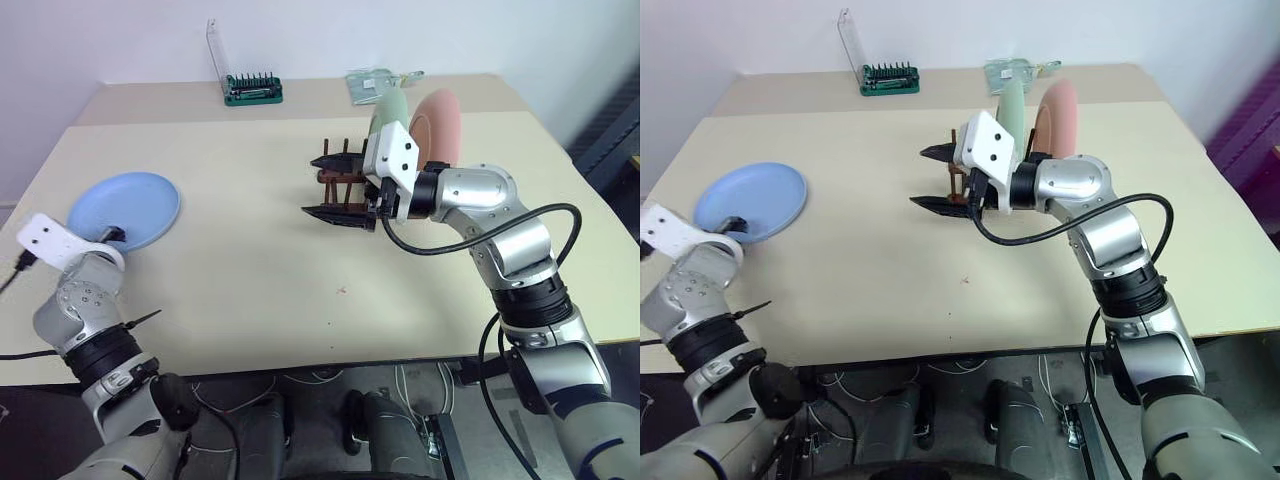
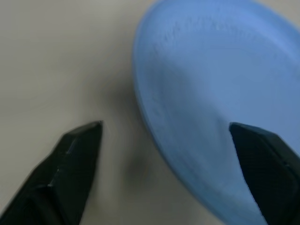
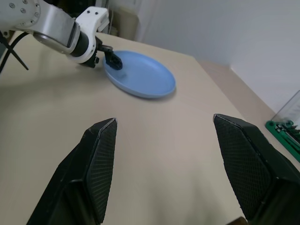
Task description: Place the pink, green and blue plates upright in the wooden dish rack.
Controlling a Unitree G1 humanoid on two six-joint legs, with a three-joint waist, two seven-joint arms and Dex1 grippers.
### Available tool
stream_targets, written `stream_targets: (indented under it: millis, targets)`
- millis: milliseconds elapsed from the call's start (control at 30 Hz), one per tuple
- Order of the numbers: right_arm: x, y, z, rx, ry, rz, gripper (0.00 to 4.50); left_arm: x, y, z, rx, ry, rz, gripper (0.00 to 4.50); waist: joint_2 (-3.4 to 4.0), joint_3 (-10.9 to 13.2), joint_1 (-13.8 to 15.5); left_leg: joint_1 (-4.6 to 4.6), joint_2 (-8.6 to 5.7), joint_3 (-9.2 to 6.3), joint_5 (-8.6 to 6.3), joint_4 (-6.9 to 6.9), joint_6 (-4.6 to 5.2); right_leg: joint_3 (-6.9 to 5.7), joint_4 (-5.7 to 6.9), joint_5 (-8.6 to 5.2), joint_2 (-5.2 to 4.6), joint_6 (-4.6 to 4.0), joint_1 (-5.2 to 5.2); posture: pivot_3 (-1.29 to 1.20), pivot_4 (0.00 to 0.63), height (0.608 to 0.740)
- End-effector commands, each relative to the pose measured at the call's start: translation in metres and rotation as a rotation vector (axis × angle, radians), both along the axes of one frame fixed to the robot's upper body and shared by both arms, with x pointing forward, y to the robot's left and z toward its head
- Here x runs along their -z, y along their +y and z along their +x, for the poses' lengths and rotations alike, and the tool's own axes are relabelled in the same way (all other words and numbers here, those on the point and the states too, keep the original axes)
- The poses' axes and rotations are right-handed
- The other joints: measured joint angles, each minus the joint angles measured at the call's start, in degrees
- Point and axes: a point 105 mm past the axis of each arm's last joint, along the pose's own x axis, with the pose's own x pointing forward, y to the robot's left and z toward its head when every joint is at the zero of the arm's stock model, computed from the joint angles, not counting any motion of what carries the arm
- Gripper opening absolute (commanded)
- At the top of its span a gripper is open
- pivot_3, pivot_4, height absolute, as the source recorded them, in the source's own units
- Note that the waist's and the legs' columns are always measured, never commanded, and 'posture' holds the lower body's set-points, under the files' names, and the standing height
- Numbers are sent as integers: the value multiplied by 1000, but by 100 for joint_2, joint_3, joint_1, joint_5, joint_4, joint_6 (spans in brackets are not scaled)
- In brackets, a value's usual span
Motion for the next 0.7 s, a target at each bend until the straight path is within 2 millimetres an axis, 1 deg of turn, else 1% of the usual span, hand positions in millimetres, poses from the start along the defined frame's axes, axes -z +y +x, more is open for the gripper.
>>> stream_targets:
  millis: [33,100,133,167,200,233,267,300,367,400,500,633,700]
  targets:
    - [-8,0,-7,-5,-60,10,3357,-4,-3,5,4,-37,-32,2589,-1,0,0,0,-1,0,0,0,0,-1,0,0,0,0,2,0,150,730]
    - [-7,0,-8,-4,-61,7,3357,-9,-5,10,17,-49,-12,1535,-1,0,4,0,-3,2,0,0,0,-1,-1,0,-1,-1,2,0,150,730]
    - [-6,-1,-8,-3,-65,5,3357,-17,-7,14,33,-75,13,997,-1,0,3,0,-3,4,0,0,-1,-1,-1,0,-1,-1,2,0,150,730]
    - [-7,0,-8,2,-83,3,3357,-29,-10,19,59,-114,56,450,-2,0,3,0,-3,5,1,0,-2,-2,-1,0,-1,0,2,0,150,730]
    - [-9,0,-4,24,-115,-1,3357,-53,-19,28,113,-186,145,26,-5,1,8,0,-3,6,2,0,-3,-3,-1,0,0,-1,2,0,150,730]
    - [-10,1,-1,41,-146,-11,3357,-77,-30,35,167,-257,232,26,-6,2,16,-2,-5,9,4,0,-8,-8,-1,0,0,-1,3,0,150,730]
    - [-11,3,2,51,-178,-25,3357,-94,-40,39,210,-310,297,26,-9,3,22,-4,-5,8,7,0,-13,-11,-2,0,0,-1,2,0,150,730]
    - [-10,4,4,55,-203,-42,3357,-108,-51,43,248,-352,348,26,-10,4,18,-7,-5,7,8,1,-15,-13,-5,0,0,-1,2,0,150,730]
    - [-8,8,7,50,-225,-59,3357,-128,-73,47,320,-410,427,26,-11,3,5,-10,-5,9,8,0,-16,-13,-12,2,0,-2,2,0,150,730]
    - [-9,11,10,53,-231,-57,3595,-140,-86,49,359,-438,475,3,-11,3,-6,-10,-5,9,8,0,-16,-12,-14,4,0,-6,2,0,150,730]
    - [-9,18,17,68,-296,-76,4466,-160,-115,50,442,-493,562,0,-11,3,-31,-8,-4,14,9,-8,-16,-9,-15,6,4,-8,0,0,150,730]
    - [-12,31,33,129,-502,-148,4466,-182,-159,48,569,-587,559,0,-12,7,-52,-6,-1,16,12,-11,-21,-6,-13,3,12,-5,-5,0,150,730]
    - [-12,34,42,151,-566,-183,4466,-186,-172,46,611,-600,568,0,-13,7,-49,-7,-1,14,14,-11,-23,-7,-13,1,13,0,-5,0,150,730]
